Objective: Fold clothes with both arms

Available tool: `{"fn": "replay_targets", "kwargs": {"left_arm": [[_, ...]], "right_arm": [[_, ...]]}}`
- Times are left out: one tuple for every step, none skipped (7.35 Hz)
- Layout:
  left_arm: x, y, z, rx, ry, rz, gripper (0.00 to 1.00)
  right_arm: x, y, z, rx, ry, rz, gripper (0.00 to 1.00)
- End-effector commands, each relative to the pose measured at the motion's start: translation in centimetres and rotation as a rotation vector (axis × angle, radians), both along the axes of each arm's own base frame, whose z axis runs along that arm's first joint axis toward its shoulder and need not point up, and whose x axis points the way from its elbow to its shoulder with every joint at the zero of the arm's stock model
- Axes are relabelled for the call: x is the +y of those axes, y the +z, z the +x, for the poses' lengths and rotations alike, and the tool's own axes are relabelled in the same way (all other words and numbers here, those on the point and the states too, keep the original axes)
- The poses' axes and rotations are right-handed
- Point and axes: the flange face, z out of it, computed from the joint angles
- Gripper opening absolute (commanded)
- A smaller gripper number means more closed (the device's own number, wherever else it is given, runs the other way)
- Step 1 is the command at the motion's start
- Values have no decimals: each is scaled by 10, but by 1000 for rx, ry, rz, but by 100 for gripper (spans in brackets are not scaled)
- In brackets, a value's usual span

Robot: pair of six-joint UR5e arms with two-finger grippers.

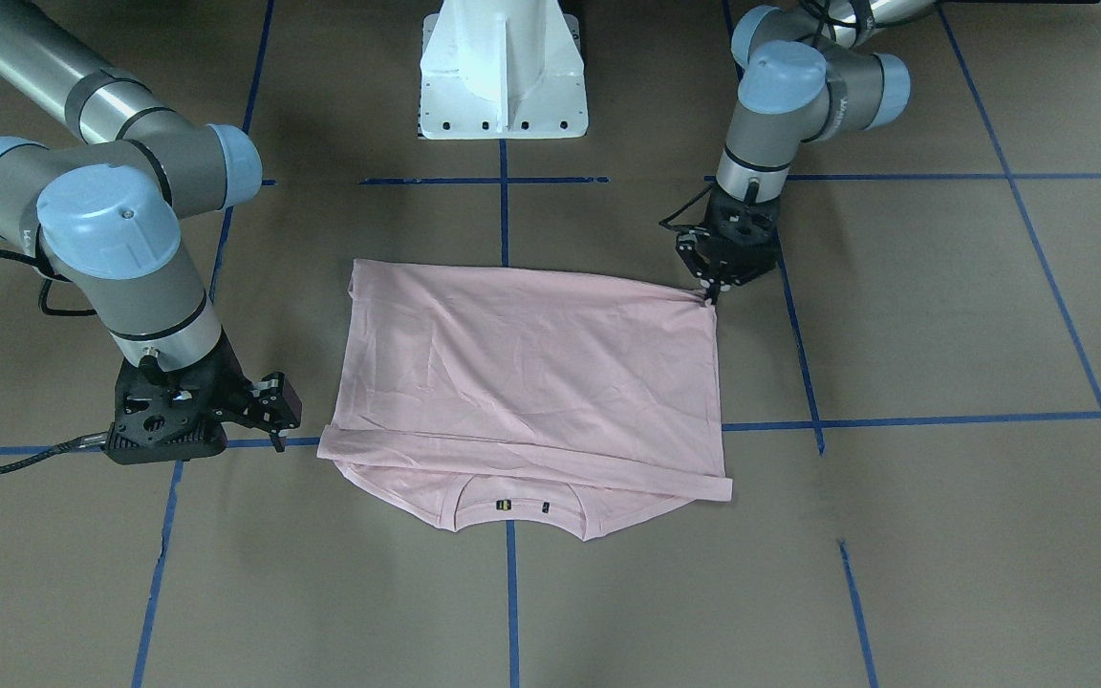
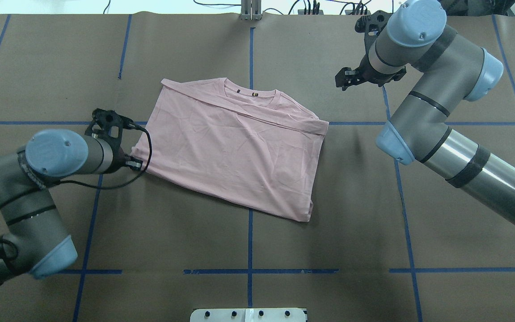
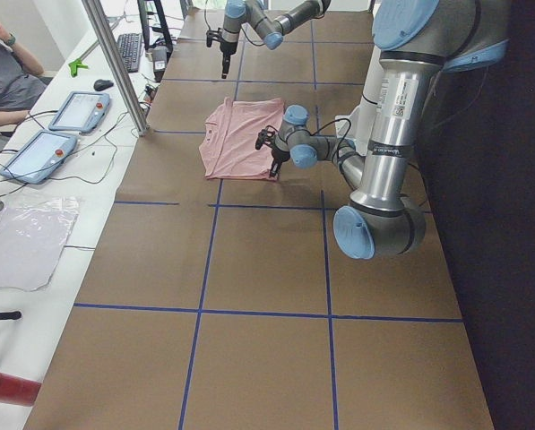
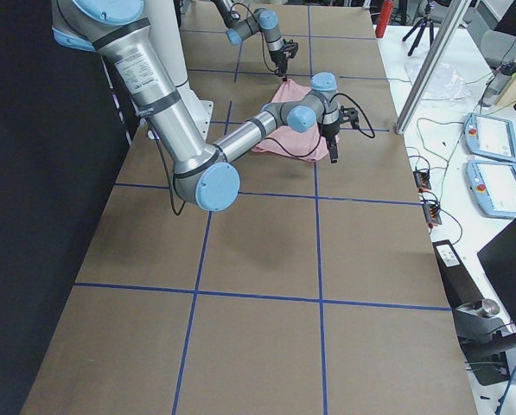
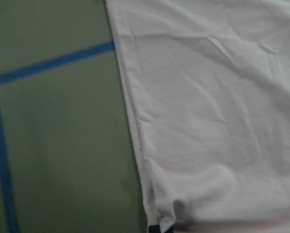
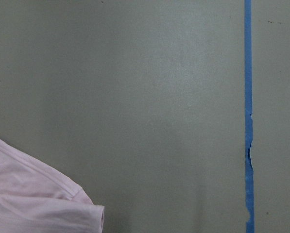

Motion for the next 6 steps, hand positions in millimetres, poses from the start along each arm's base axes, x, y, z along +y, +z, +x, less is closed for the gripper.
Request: {"fn": "replay_targets", "kwargs": {"left_arm": [[-125, 15, -25, -64, -73, 79, 0], [-186, 18, -21, -71, -118, 87, 0], [-241, 23, -23, -92, -138, 111, 0], [-272, 25, -18, -98, -146, 132, 0], [-287, 30, -14, -99, -153, 135, 0], [-288, 32, -20, -97, -146, 150, 16]], "right_arm": [[0, 0, 0, 1, 3, -2, 100], [0, 0, -1, 0, 2, -1, 100], [0, -1, -1, -1, 3, -1, 100], [0, -1, 0, -2, 5, -2, 100], [0, -3, 0, -4, 5, 0, 100], [0, -7, -2, -10, 10, -1, 100]]}}
